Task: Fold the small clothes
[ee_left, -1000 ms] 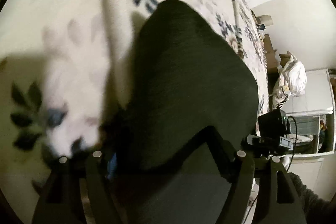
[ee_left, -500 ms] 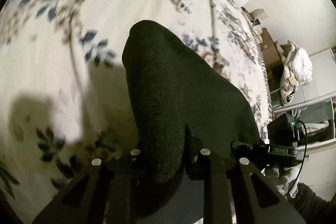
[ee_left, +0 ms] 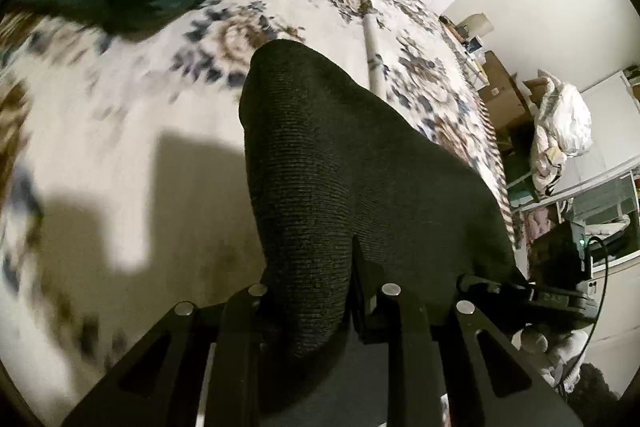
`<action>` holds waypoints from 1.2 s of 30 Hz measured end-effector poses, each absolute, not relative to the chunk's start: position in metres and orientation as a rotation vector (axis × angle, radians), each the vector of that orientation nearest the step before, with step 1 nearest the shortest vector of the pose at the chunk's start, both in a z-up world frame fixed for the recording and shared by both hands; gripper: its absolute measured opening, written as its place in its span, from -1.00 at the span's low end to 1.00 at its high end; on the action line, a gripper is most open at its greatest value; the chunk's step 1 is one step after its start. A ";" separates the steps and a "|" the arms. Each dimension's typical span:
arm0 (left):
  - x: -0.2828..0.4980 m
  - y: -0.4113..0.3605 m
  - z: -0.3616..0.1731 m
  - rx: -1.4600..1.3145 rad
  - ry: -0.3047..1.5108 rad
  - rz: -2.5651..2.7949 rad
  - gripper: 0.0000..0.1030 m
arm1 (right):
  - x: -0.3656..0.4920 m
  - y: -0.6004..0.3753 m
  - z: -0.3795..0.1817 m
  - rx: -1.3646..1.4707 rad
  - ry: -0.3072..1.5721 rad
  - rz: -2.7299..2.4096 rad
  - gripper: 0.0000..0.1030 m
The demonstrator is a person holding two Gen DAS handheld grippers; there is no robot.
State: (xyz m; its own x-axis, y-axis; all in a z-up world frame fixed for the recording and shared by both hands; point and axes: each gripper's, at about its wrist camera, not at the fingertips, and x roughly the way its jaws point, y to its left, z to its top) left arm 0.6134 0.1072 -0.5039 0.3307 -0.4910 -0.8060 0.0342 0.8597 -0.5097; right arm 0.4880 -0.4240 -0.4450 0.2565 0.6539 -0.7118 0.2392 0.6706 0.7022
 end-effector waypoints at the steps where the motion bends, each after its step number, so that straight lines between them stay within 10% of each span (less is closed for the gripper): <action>1: 0.633 0.102 -0.513 -0.432 1.199 -0.362 -0.64 | 0.501 -0.428 -0.450 0.846 1.318 0.320 -0.68; 13: 0.690 0.067 -0.563 -0.166 1.268 -0.309 -0.39 | 0.589 -0.451 -0.509 0.787 1.394 0.199 -0.67; 18: 0.684 0.059 -0.552 -0.055 1.242 -0.193 -0.09 | 0.582 -0.442 -0.497 0.540 1.444 0.029 -0.16; 21: 0.672 0.056 -0.539 -0.023 1.214 -0.122 0.44 | 0.570 -0.431 -0.477 0.323 1.427 -0.104 0.10; 26: 0.647 0.044 -0.507 0.016 1.155 -0.060 0.72 | 0.539 -0.408 -0.440 0.082 1.354 -0.272 0.98; 36: 0.579 0.034 -0.412 0.031 1.056 -0.041 0.99 | 0.452 -0.385 -0.325 -0.017 1.159 -0.395 1.00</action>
